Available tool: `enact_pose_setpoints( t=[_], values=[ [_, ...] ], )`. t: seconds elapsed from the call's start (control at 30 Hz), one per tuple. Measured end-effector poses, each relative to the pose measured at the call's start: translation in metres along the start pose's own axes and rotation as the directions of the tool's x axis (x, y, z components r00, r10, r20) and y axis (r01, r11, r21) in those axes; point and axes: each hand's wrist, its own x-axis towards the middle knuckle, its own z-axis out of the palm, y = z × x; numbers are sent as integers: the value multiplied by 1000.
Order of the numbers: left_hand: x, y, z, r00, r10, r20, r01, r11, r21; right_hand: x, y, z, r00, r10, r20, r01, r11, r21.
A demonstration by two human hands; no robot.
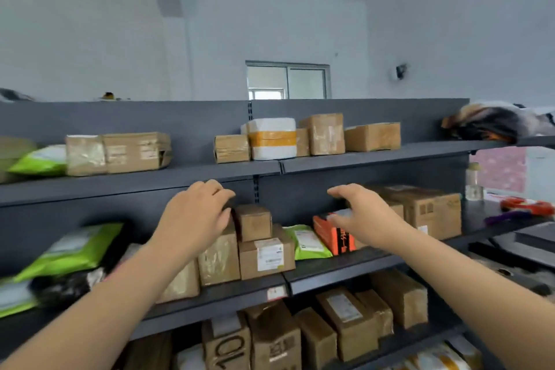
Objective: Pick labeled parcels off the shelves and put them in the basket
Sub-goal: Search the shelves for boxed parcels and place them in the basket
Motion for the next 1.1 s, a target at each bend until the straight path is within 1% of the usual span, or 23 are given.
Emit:
enact_pose_setpoints(
  t=[0.1, 0.2, 0.33, 0.4, 0.53, 0.7, 0.8, 0.93, 0.97, 1.1],
  values=[
    [-4, -43, -11, 999, -48, -11, 49, 999, 23, 29, -41, 20, 998, -65, 6, 65, 997, 29],
    [-6, -74, -15, 998, -66, -13, 66, 997, 39, 54, -69, 39, 992, -125, 13, 124, 991, 40],
    [1, -99, -8, 997, -68, -41, 70, 996, 55, 88, -88, 57, 983, -182, -2, 182, 982, 47],
    [10, -109, -2, 996, -63, -61, 68, 993, 94, 107, -92, 62, 979, -203, -20, 204, 977, 70],
    [32, -126, 15, 992, -78, -101, 91, 987, 129, 149, -94, 73, 964, -251, -89, 259, 961, 101],
    [71, -150, 34, 981, -103, -167, 135, 971, 197, 213, -104, 84, 941, -270, -205, 289, 955, 67],
    [92, -171, 44, 966, -172, -194, 213, 952, 218, 248, -112, 95, 943, -261, -208, 271, 962, 25],
    [107, -194, 56, 949, -273, -160, 305, 924, 229, 279, -120, 111, 943, -292, -163, 261, 948, -184],
    [110, -199, 59, 946, -291, -141, 316, 922, 222, 284, -123, 114, 941, -298, -158, 263, 941, -212],
    [120, -215, 67, 935, -334, -119, 353, 909, 221, 297, -132, 121, 955, -271, -117, 235, 938, -256]
  ],
)
